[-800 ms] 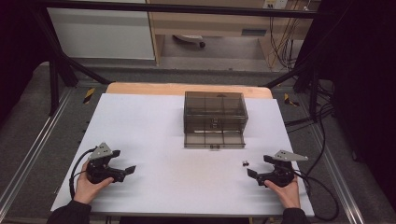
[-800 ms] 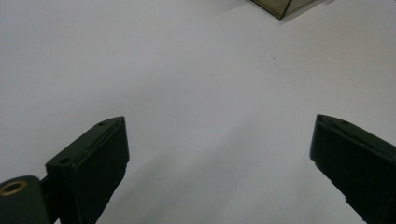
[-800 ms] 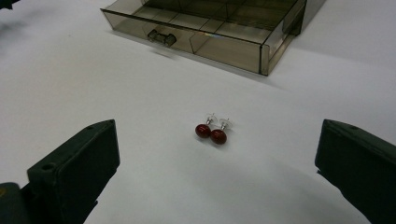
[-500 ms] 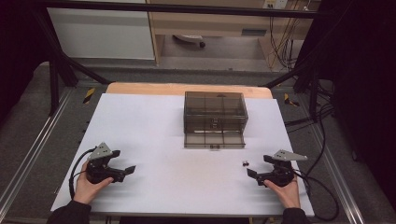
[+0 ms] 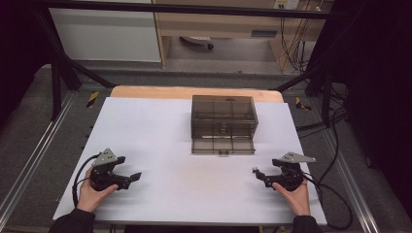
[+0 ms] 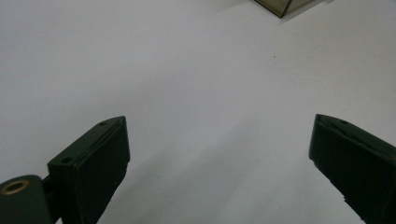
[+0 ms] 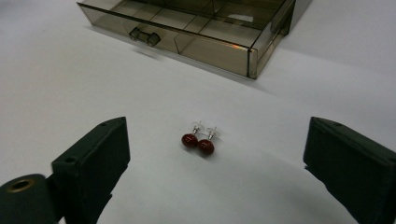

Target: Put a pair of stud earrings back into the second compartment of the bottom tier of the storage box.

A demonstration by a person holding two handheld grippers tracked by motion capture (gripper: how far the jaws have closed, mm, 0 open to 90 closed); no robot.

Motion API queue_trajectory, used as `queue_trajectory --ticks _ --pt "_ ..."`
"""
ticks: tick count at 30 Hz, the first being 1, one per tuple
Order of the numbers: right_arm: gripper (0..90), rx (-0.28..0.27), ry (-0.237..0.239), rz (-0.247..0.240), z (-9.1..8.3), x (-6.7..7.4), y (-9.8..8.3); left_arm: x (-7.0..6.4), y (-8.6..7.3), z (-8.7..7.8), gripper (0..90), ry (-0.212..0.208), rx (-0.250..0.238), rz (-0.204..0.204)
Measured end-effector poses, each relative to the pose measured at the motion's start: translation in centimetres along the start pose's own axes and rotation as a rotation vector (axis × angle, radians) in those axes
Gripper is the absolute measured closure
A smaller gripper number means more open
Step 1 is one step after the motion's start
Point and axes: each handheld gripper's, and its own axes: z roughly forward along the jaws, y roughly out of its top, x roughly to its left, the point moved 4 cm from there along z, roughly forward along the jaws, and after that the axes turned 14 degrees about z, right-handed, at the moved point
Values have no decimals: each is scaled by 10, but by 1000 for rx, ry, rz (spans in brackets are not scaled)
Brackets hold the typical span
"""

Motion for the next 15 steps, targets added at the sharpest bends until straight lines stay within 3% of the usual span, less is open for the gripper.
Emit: queue_trajectory --ticks 15 --pt "411 39 -55 18 13 -3 4 1 -2 0 54 -1 -4 -4"
